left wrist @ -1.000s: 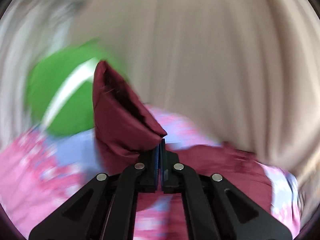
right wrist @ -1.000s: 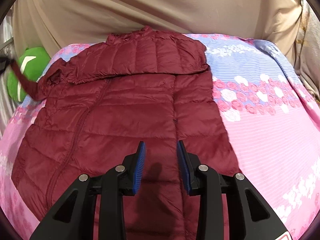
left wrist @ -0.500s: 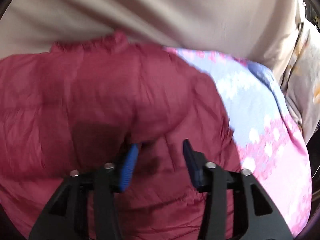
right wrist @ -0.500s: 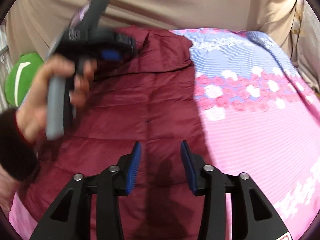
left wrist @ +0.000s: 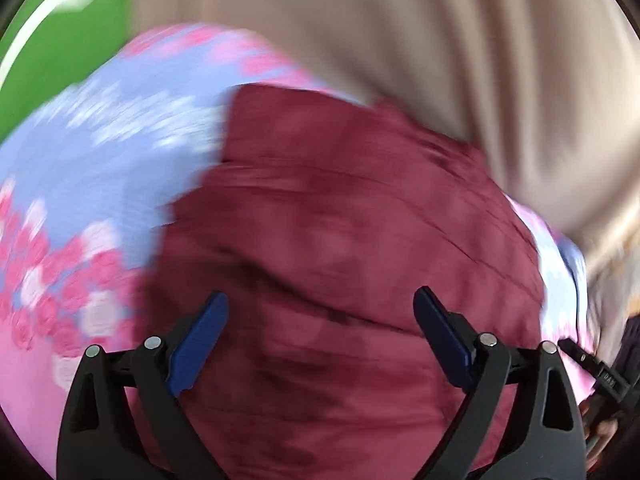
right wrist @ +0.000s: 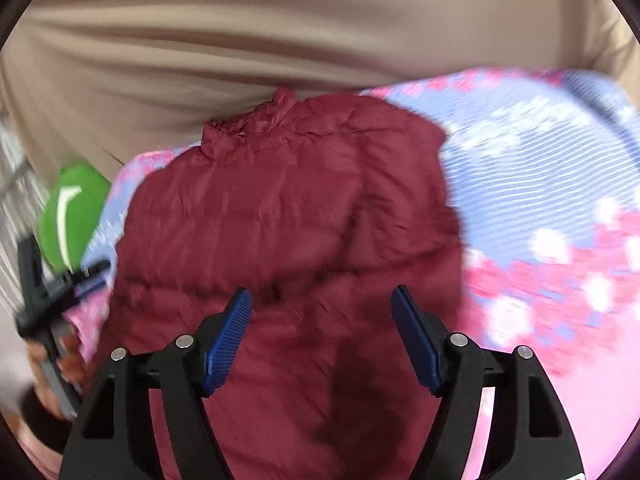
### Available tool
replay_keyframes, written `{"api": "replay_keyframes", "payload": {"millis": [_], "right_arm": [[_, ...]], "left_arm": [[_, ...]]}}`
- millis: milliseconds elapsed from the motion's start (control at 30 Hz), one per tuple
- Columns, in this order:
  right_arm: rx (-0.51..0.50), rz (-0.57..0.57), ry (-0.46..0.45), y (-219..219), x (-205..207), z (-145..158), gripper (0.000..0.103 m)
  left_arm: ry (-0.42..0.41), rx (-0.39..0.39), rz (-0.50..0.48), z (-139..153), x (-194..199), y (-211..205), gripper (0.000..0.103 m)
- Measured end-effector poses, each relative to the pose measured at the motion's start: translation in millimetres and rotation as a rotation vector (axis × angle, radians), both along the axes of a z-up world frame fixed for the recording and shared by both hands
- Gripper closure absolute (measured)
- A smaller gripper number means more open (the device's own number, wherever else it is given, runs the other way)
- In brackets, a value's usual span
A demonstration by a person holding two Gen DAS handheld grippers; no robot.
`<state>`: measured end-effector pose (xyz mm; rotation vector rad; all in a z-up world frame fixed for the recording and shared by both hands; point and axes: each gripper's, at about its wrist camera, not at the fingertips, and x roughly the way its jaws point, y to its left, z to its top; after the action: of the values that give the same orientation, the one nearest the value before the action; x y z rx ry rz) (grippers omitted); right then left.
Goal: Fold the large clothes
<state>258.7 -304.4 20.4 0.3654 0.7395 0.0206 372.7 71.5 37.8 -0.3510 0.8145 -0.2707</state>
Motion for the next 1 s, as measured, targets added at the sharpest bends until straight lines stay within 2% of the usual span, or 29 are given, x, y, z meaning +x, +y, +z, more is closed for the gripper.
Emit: {"api": "replay_keyframes", "payload": {"millis": [167, 200, 233, 267, 300, 333, 367, 400, 433, 500, 533, 567, 600, 633, 667, 733, 800, 867, 967, 1000], "right_arm": [[0.102, -0.055, 0.099, 1.6, 51.0, -28.8, 0.032], [0.132, -0.067, 0.117, 2.0, 56.3, -35.0, 0.044], [0.142, -0.076, 0.124, 3.3, 60.3, -37.1, 0.06], [0.124, -0.069, 0.132, 7.7, 65.6, -34.3, 0.093], [0.085, -0.052, 0.119, 14.2, 69.3, -24.0, 0.098], [0.029, -0.052, 0.072, 21.9, 69.2, -9.1, 0.098], [-0.058, -0.043, -0.022, 33.1, 62.8, 16.3, 0.098], [-0.109, -0.018, -0.104, 41.5, 54.9, 35.9, 0.099], [-0.153, 0.02, -0.242, 52.0, 38.4, 64.5, 0.099], [-0.177, 0.036, -0.334, 53.0, 29.8, 80.2, 0.1], [-0.205, 0.009, -0.304, 46.5, 41.5, 74.9, 0.1], [-0.223, -0.029, -0.231, 36.8, 59.0, 61.2, 0.099], [-0.22, -0.074, -0.079, 18.7, 91.0, 31.0, 0.099], [-0.198, -0.093, 0.019, 6.3, 107.6, 8.2, 0.097], [-0.154, -0.104, 0.07, -5.8, 116.1, -10.8, 0.095], [-0.065, -0.133, 0.012, -21.3, 103.1, -16.3, 0.091], [-0.058, -0.171, -0.041, -30.2, 80.0, -8.4, 0.072], [-0.075, -0.182, -0.081, -35.8, 53.3, -2.1, 0.067], [-0.062, -0.122, -0.042, -34.2, 43.3, -6.6, 0.065], [-0.066, -0.098, -0.024, -30.3, 43.0, -12.1, 0.059]], "left_arm": [[0.074, -0.093, 0.066, -20.1, 23.5, 26.5, 0.015], [0.079, -0.097, 0.068, -22.0, 27.0, 28.4, 0.023], [0.083, -0.091, 0.069, -22.9, 32.4, 25.7, 0.031], [0.082, -0.081, 0.061, -26.0, 35.1, 20.7, 0.055], [0.082, -0.065, 0.057, -25.3, 40.7, 15.9, 0.079], [0.078, -0.044, 0.065, -23.6, 46.3, 12.4, 0.086], [0.066, -0.034, 0.076, -23.0, 49.2, 13.7, 0.096], [0.05, -0.026, 0.086, -21.3, 51.2, 11.2, 0.096], [0.034, -0.001, 0.094, -20.2, 54.2, 8.3, 0.097], [0.027, 0.05, 0.111, -24.2, 58.2, 2.2, 0.097], [0.037, 0.078, 0.109, -31.3, 62.2, -3.3, 0.097], [0.048, 0.107, 0.114, -39.7, 65.0, -8.6, 0.097], [0.044, 0.121, 0.116, -44.4, 65.3, -12.3, 0.096], [0.022, 0.138, 0.12, -45.5, 63.2, -15.7, 0.095], [0.007, 0.159, 0.117, -44.5, 61.0, -19.9, 0.095], [-0.003, 0.18, 0.097, -41.2, 55.4, -22.5, 0.094], [-0.003, 0.179, 0.08, -39.9, 49.7, -16.9, 0.092], [0.007, 0.158, 0.079, -39.5, 38.2, -0.8, 0.092], [0.005, 0.126, 0.092, -36.6, 30.9, 13.1, 0.092], [0.003, 0.108, 0.093, -34.6, 28.6, 14.7, 0.089]]}}
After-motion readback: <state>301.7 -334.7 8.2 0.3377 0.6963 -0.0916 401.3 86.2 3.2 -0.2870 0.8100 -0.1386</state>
